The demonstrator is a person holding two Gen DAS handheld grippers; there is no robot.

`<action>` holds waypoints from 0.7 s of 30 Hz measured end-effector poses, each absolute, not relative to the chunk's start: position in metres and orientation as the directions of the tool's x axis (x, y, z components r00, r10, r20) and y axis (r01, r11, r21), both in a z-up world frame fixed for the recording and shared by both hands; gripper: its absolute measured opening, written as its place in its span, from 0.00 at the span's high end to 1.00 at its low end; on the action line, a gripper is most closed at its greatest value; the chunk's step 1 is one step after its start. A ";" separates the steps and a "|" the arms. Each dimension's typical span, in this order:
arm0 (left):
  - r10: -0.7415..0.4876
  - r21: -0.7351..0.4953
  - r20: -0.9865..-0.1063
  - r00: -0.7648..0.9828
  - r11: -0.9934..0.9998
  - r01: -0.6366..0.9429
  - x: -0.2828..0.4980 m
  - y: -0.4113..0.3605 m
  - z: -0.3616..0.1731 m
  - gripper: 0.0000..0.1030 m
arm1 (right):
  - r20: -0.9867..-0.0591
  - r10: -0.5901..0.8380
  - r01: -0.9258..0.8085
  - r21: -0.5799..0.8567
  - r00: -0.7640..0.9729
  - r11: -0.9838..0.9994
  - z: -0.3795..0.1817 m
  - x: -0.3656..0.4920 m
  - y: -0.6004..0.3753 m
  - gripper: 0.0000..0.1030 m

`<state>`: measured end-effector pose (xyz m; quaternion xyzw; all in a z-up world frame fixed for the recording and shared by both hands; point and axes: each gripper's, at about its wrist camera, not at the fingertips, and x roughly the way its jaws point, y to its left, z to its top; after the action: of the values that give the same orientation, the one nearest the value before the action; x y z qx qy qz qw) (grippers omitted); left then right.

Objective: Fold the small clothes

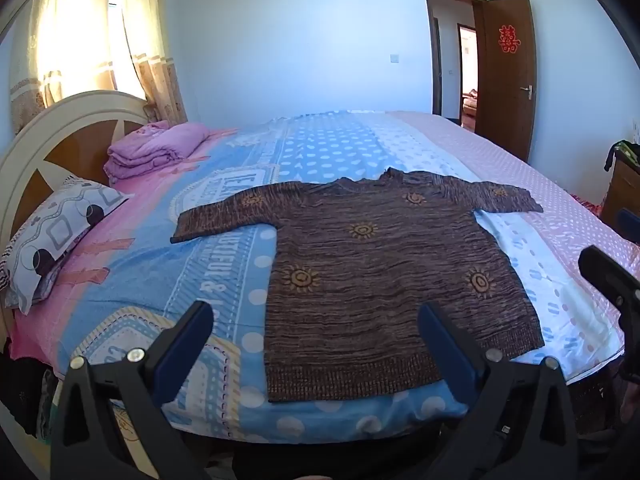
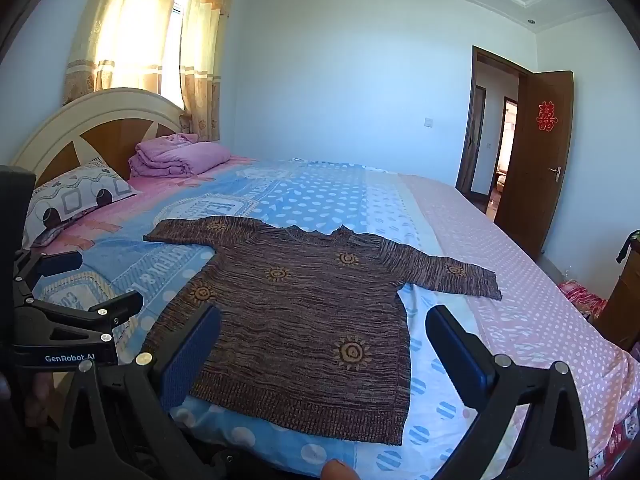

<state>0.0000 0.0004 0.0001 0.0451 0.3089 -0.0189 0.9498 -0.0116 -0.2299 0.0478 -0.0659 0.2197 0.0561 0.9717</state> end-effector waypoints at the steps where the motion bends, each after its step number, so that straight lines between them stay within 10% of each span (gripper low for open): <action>1: -0.004 0.072 -0.582 0.813 0.996 0.057 -0.001 0.001 0.000 0.00 | -0.437 0.080 -0.139 -0.104 0.896 0.985 0.048 -0.011 -0.230 0.01; 21: 0.022 0.082 -0.592 0.806 0.996 0.033 0.005 0.009 0.001 0.00 | -0.436 0.091 -0.132 -0.065 0.895 0.989 0.048 -0.010 -0.237 0.01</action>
<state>0.0045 0.0092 0.0008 0.0442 0.3115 -0.0029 0.9492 -0.0097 -0.2365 0.0483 -0.0464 0.2217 0.0575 0.9723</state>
